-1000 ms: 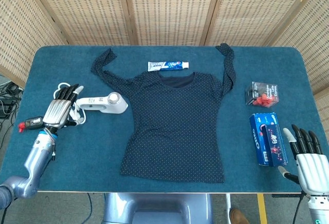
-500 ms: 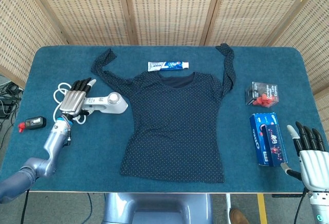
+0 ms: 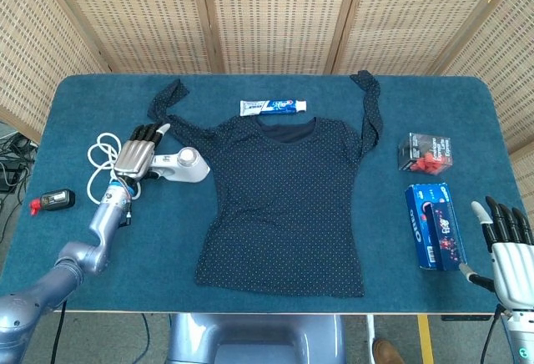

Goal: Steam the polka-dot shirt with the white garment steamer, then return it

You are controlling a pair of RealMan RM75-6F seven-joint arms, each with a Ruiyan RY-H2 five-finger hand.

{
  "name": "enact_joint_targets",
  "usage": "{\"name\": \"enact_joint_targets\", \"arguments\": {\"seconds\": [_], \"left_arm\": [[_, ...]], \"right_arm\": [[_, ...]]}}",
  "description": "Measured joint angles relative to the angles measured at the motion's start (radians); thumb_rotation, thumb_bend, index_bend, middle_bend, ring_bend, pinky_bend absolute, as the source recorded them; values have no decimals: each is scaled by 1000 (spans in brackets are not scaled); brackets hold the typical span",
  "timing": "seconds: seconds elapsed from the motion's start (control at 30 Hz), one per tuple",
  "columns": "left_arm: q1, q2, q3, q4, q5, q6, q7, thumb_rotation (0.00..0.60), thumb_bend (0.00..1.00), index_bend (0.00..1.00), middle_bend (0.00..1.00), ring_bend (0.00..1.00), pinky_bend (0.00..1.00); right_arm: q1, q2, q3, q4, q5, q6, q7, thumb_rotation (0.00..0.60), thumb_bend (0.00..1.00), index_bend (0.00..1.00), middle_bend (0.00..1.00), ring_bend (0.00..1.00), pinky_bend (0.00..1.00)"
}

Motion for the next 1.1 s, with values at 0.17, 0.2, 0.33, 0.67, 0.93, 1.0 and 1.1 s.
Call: {"name": "enact_joint_targets", "arguments": {"seconds": [0.17,0.2,0.33,0.67,0.93,1.0,1.1], "left_arm": [[-19,-19,0,40,-8,-42,-8,600,413,0,0,0,0],[-22,-22,0,44,-10,-50,-10,600,413,0,0,0,0],[-42,-39,-4,75,-19,-82,-18,600,415,0,0,0,0],[-64,-80,-11,158,-28,-86,-46,600,423,129,216,236,95],[-54,-105,1,205,-13,-30,-69,600,448,551,519,492,563],[-50,-106,7,210,-7,-17,-74,600,448,607,559,532,619],[-40,-106,15,213,1,6,-81,600,460,698,626,594,696]], "right_arm": [[3,0,-1,2,1,-5,3,600,0,54,0,0,0],[3,-1,-2,2,1,-7,3,600,0,54,0,0,0],[5,-3,-2,4,3,-11,0,600,0,54,0,0,0],[12,-8,-2,11,15,-25,-1,600,0,54,0,0,0],[12,-9,-5,9,10,-23,0,600,0,55,0,0,0],[12,-9,-6,9,9,-22,0,600,0,55,0,0,0],[12,-8,-9,8,4,-22,4,600,0,55,0,0,0]]}}
